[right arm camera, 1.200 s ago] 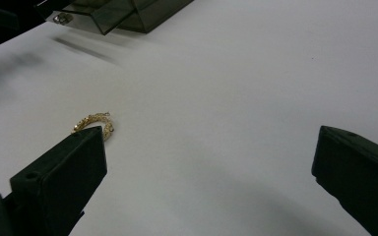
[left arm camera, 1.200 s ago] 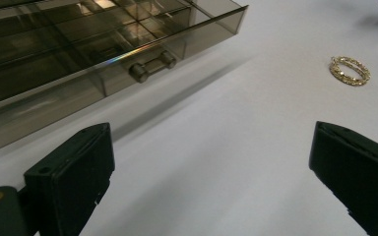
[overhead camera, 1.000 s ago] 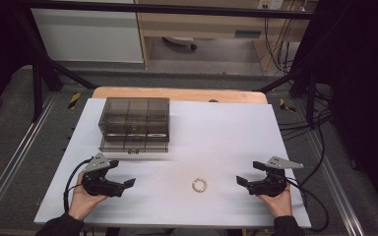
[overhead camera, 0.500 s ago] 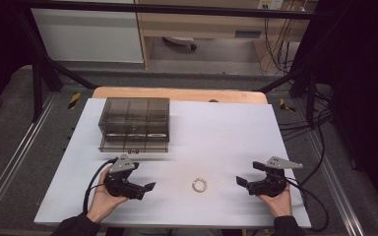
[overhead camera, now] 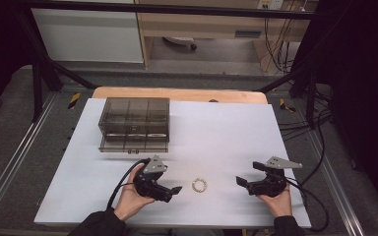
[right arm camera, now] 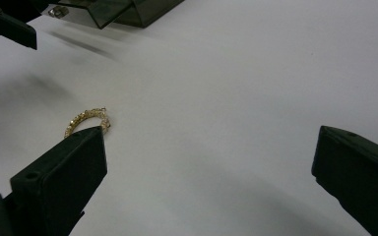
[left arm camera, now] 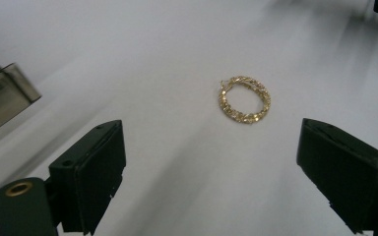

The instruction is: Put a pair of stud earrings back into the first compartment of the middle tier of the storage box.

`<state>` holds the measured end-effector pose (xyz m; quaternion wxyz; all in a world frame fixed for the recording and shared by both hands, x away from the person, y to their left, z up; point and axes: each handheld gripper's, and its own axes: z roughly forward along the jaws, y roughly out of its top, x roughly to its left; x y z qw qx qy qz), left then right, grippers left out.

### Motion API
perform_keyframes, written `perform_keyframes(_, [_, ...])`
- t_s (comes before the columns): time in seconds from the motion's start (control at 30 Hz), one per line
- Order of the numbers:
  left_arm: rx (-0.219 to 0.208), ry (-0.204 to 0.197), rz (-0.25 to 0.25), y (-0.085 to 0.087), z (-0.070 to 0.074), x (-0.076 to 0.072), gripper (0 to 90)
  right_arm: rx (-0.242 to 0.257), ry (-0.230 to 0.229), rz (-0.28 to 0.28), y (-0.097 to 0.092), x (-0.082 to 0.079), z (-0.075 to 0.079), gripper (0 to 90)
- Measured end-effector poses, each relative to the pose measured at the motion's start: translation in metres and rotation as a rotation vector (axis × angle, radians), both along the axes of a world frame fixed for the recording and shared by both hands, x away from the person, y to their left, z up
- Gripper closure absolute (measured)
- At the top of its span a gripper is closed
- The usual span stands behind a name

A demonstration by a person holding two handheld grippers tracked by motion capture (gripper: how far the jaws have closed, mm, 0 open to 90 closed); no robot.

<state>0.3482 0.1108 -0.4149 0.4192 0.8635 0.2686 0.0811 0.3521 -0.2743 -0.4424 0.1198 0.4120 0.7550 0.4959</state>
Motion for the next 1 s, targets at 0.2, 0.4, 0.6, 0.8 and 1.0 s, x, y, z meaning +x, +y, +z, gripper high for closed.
perform_keyframes(0.2, [0.010,0.013,-0.026,-0.021,-0.003,0.001,13.6,-0.003,-0.001,0.001,0.000,0.000,0.000,0.6])
perform_keyframes(0.4, [0.036,0.010,-0.039,-0.040,-0.004,0.001,18.3,-0.005,-0.001,0.002,0.000,0.001,-0.001,0.7])
perform_keyframes(0.6, [0.047,0.029,-0.059,-0.058,-0.008,0.000,26.7,-0.009,-0.002,0.001,0.000,0.000,-0.001,0.9])
perform_keyframes(0.8, [0.068,0.047,-0.072,-0.071,-0.012,0.001,36.4,-0.012,0.000,0.005,0.001,0.000,-0.001,0.9])
perform_keyframes(1.0, [0.108,0.049,-0.080,-0.080,-0.018,0.001,49.1,-0.010,-0.001,0.006,0.001,0.000,-0.001,1.0])
